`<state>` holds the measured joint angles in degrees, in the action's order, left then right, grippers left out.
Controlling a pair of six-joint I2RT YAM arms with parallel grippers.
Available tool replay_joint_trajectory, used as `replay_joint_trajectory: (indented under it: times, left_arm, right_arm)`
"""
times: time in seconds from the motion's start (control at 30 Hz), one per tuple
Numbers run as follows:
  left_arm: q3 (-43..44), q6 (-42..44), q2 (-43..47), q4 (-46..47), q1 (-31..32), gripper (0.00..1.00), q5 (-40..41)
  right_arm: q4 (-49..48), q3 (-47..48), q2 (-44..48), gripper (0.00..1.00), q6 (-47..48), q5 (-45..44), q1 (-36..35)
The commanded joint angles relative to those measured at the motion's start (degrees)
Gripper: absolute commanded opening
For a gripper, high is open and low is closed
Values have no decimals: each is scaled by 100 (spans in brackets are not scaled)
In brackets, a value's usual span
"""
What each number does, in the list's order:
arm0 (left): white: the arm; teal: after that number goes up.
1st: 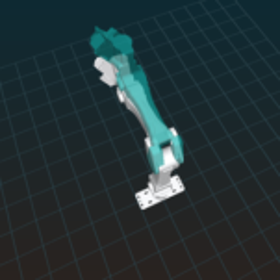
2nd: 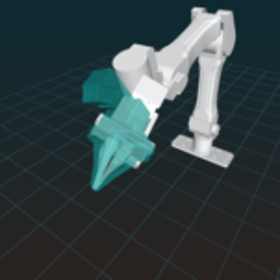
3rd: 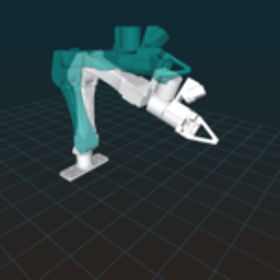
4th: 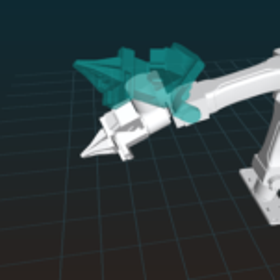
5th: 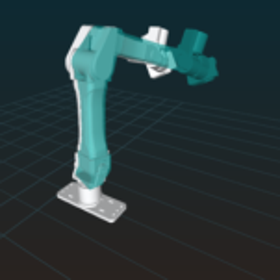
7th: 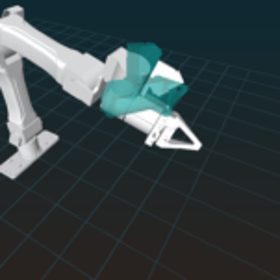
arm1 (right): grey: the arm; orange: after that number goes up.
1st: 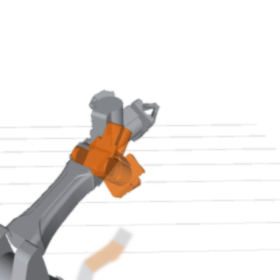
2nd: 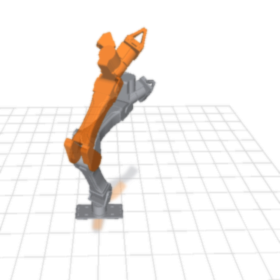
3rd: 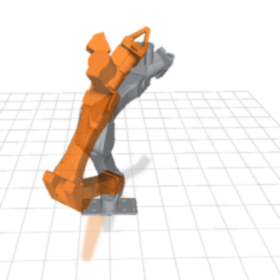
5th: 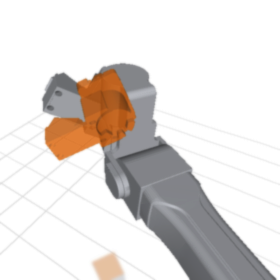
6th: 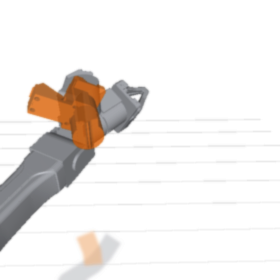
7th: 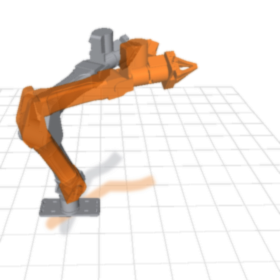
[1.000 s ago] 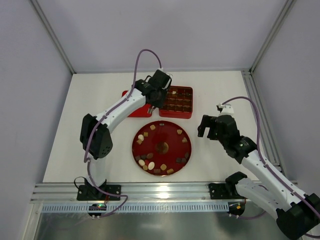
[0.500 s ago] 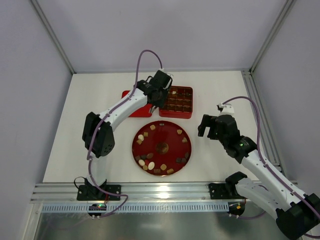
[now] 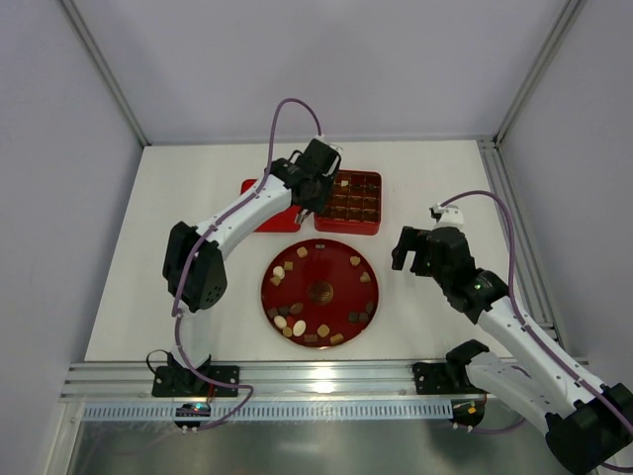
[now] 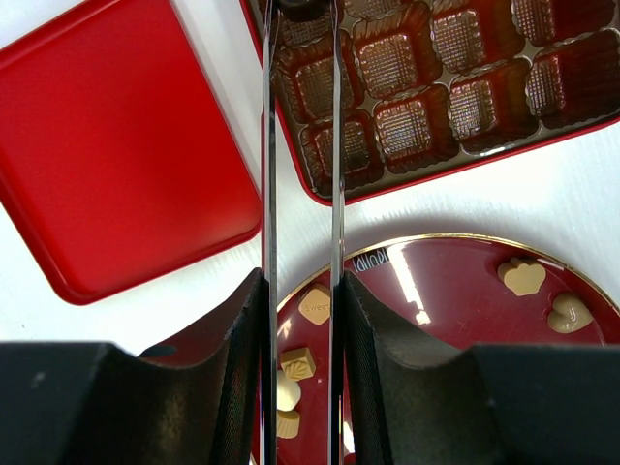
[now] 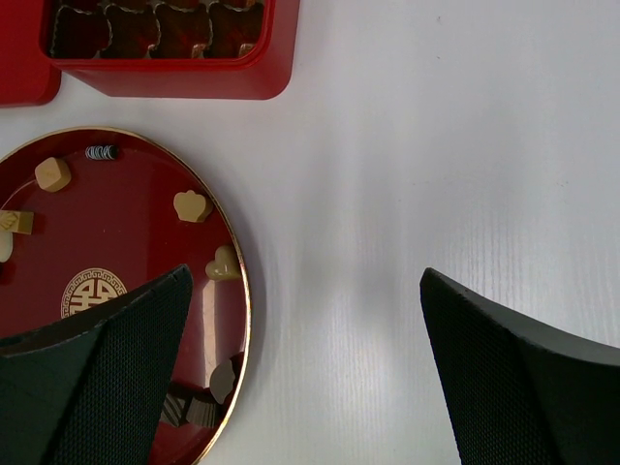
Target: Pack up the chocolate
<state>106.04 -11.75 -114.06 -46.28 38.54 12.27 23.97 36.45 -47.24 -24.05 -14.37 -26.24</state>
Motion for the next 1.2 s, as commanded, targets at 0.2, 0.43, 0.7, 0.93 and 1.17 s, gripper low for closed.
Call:
replay_joint_trajectory:
  times: [0.2,0.43,0.7,0.93,1.17]
  left_arm:
    - [163,32,33,190,-40,37,109]
    - [171,50,42,181,-31,40,100]
    - [215,76,164,163,-40,42,109]
    - [137,15,743,76,-31,41,30]
    - [-127,-99,1569,-363,-31,41,-348]
  right_arm:
    - [-182,108,101,100,59,-22,22]
    - [-173,108,110,100,67,-31,22]
    - [-155,135,119,100,67,-31,40]
    - [-155,152,110,100,67,-31,40]
    - [-85,205,145,100,76,-13,31]
